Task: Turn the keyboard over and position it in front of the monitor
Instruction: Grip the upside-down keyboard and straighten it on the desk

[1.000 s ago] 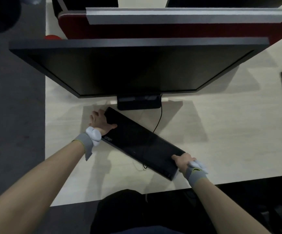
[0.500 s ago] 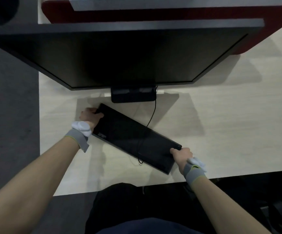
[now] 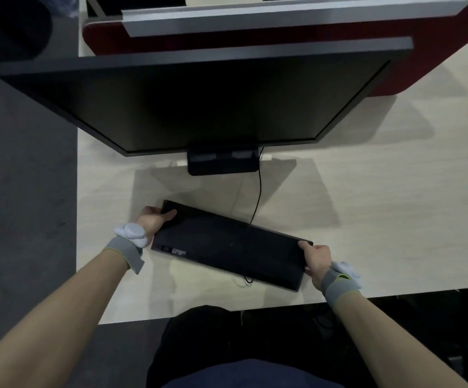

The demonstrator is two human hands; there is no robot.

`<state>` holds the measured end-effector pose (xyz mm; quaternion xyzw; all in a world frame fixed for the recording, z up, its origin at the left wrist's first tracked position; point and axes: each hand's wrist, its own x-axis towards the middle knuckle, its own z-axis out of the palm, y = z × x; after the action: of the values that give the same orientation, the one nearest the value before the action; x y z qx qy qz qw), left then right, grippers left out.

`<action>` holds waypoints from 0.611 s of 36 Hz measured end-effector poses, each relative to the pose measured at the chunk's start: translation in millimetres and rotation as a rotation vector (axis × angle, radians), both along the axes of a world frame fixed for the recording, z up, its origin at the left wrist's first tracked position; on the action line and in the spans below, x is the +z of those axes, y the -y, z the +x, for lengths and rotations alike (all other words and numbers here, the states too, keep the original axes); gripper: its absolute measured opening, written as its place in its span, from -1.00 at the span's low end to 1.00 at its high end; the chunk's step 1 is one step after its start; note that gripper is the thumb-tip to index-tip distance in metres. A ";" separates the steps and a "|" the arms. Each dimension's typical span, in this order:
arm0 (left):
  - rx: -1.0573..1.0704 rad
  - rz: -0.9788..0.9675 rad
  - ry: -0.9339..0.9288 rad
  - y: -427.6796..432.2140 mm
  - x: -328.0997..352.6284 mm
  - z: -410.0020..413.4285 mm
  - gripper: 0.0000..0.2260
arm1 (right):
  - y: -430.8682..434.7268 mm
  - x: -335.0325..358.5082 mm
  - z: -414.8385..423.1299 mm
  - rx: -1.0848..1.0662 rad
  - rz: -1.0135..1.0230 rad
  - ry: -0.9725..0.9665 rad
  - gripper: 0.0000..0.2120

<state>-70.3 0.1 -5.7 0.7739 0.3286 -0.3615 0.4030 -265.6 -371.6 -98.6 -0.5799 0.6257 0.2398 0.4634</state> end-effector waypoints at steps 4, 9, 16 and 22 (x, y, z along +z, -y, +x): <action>-0.064 -0.018 -0.038 -4.3 4.0 -7.1 -0.58 | -10.3 60.5 15.2 0.056 -0.044 -0.001 -0.45; -0.126 -0.013 -0.042 6.0 14.8 -18.4 -0.56 | 3.4 69.5 8.4 0.111 -0.078 0.000 -0.52; 0.014 0.014 0.066 15.9 18.9 -32.5 -0.60 | 15.0 71.8 8.9 0.171 -0.039 0.043 -0.57; 0.027 0.013 0.115 22.6 26.6 -36.8 -0.47 | 19.6 74.9 6.1 0.238 -0.056 0.076 -0.45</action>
<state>-107.1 -22.5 20.8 0.7916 0.3174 -0.3088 0.4211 -259.5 -391.1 -23.7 -0.6714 0.5409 0.2536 0.4385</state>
